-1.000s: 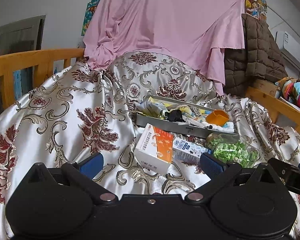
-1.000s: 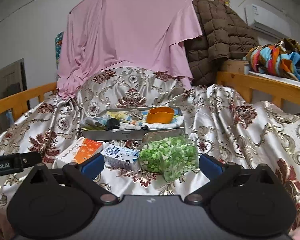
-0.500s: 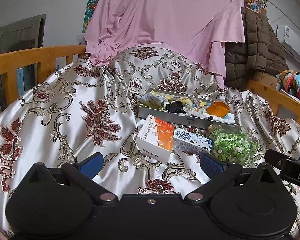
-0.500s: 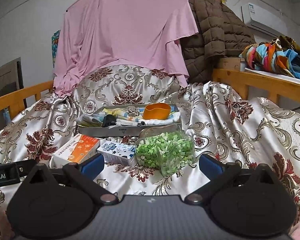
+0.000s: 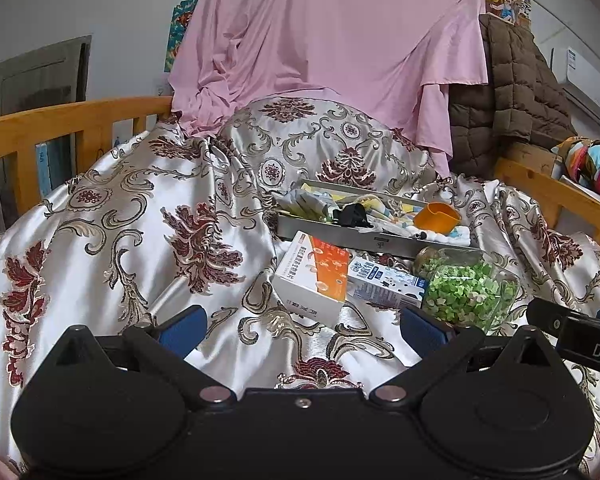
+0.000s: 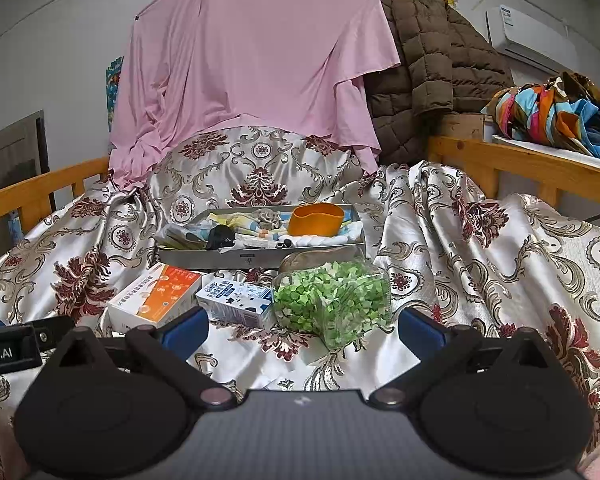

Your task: Organize soft objects

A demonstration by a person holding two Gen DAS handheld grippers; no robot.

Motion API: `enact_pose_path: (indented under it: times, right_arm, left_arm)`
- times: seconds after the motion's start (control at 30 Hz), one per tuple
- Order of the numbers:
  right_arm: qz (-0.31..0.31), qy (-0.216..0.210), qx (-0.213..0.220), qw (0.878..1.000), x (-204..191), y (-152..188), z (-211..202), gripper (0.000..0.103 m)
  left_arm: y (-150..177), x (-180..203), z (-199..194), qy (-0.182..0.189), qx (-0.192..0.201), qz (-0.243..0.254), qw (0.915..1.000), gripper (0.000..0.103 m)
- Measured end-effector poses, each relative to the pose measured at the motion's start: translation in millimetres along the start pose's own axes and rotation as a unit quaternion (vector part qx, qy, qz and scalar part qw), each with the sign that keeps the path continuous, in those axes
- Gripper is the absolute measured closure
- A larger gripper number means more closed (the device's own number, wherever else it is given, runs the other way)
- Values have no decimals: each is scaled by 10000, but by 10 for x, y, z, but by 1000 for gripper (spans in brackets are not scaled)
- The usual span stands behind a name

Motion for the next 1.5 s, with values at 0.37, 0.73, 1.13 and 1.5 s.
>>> enact_pose_path:
  times: [0.37,0.73,1.13,1.5]
  right_arm:
    - [-32,15,-63,10000,14,30,24,0]
    - [-50,14,-78,10000,14,30,38,0]
    - [-68,16,-90,9999,14,28,38,0]
    - [-68,18,-96,9999,12,30,39,0]
  left_arm:
    - [-2,-5,1,-4,-12,-6,10000,1]
    - [-2,-7,5,-14,-21,-13,10000,1]
    - [0,-7,4,-15,-20,-13,10000,1]
    - [1,-6,3,-14,-19,-11,10000,1]
Point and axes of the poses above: each gripper's, at about its wrist camera, not at the fingertips, and z roughly the way its jaws point, x to its right, y to its underside, the point moved 5 cm from there along z, roughly the way its jaws point, and after that the axes turned 13 degrees about -y, right-handed, at the moved point
